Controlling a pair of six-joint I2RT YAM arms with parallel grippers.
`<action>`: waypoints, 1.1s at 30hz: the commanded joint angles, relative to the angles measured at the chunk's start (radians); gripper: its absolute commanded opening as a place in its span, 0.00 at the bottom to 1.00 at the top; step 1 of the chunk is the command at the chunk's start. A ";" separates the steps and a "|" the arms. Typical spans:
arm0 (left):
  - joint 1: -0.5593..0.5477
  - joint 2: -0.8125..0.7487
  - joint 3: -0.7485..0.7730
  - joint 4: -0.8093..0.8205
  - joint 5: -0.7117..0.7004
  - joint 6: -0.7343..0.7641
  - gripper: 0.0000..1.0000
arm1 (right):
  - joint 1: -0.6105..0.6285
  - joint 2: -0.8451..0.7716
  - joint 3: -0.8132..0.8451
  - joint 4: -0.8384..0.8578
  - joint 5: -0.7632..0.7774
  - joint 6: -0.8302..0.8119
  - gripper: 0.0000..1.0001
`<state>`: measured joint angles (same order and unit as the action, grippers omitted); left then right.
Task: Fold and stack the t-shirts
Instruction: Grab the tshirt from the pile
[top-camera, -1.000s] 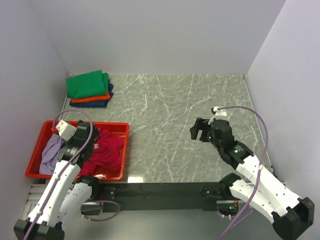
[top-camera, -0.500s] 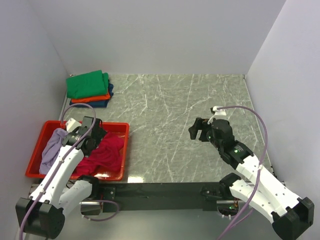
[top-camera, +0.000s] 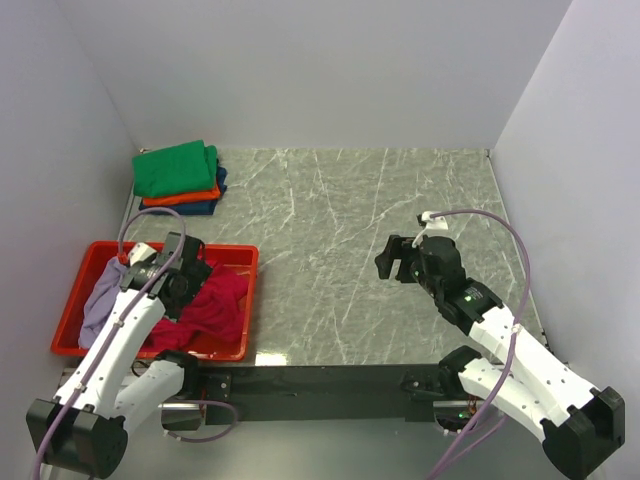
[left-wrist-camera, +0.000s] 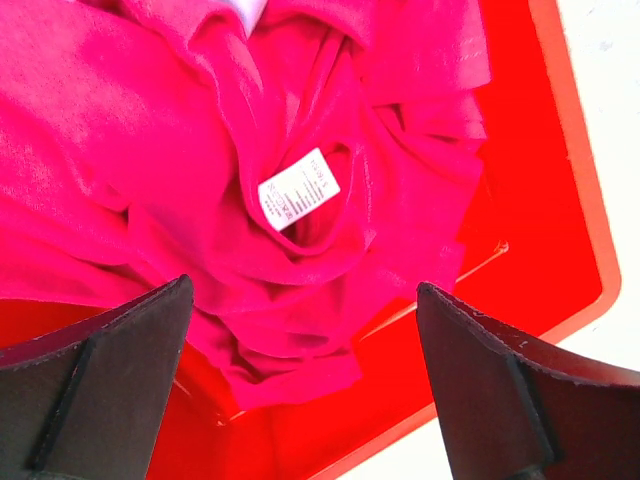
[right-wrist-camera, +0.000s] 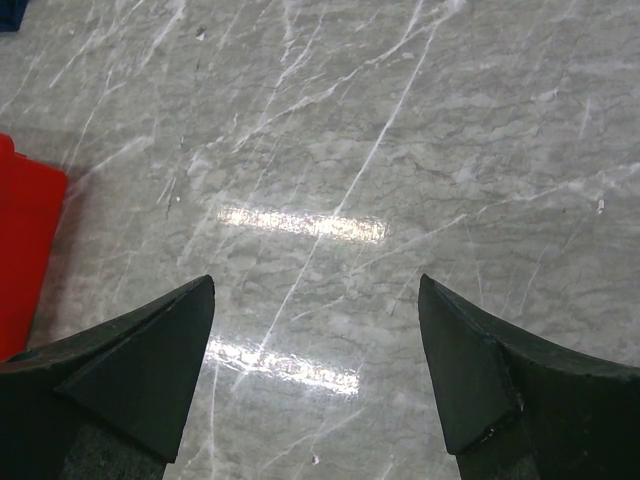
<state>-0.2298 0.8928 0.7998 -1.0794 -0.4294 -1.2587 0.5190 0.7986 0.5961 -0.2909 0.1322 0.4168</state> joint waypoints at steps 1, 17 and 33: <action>-0.005 0.001 -0.019 0.002 0.038 -0.022 0.99 | -0.007 -0.002 -0.004 0.041 -0.008 -0.016 0.88; -0.003 0.116 -0.037 0.061 0.041 -0.004 0.98 | -0.010 -0.056 -0.001 0.027 -0.006 -0.029 0.88; -0.003 0.218 -0.019 0.035 0.021 0.059 0.09 | -0.011 -0.108 -0.013 0.027 -0.028 -0.030 0.87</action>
<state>-0.2306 1.1374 0.7563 -1.0328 -0.3943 -1.2240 0.5163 0.7074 0.5957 -0.2913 0.1104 0.3988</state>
